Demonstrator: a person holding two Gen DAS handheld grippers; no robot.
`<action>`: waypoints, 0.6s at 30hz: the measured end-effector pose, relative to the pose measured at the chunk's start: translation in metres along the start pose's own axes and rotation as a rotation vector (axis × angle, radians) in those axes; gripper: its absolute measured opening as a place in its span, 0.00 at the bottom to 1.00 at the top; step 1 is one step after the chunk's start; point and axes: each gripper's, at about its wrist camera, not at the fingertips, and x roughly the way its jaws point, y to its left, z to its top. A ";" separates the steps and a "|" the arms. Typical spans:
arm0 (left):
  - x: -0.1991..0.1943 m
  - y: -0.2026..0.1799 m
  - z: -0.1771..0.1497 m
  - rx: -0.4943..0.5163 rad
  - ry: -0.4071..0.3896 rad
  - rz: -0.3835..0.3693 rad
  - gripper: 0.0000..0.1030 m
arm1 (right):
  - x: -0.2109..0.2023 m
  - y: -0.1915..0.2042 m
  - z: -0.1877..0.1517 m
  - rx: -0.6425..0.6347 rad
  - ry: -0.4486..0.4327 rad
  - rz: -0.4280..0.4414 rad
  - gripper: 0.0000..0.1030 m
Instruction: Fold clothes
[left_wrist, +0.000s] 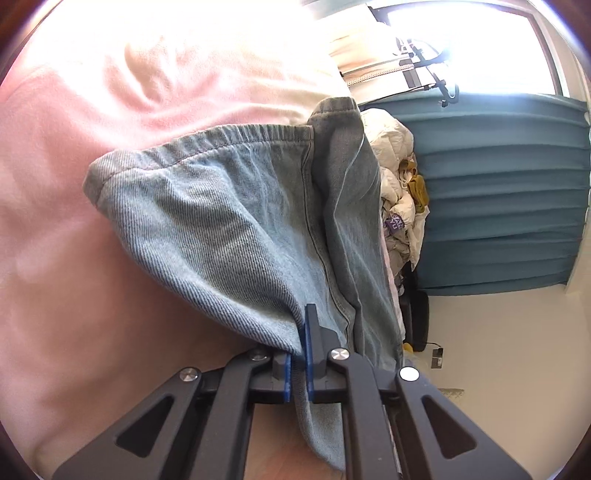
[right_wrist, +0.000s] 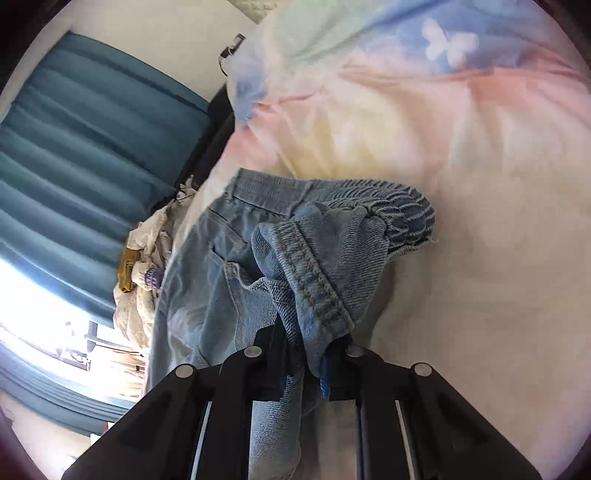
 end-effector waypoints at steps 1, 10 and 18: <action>-0.004 0.001 0.000 -0.015 -0.005 -0.016 0.05 | -0.010 0.005 0.003 -0.007 -0.010 0.014 0.11; -0.003 -0.058 0.021 0.044 -0.021 -0.032 0.05 | -0.014 0.076 0.038 -0.111 -0.022 0.029 0.11; 0.088 -0.162 0.086 0.149 -0.049 0.072 0.05 | 0.073 0.189 0.087 -0.248 -0.041 -0.085 0.11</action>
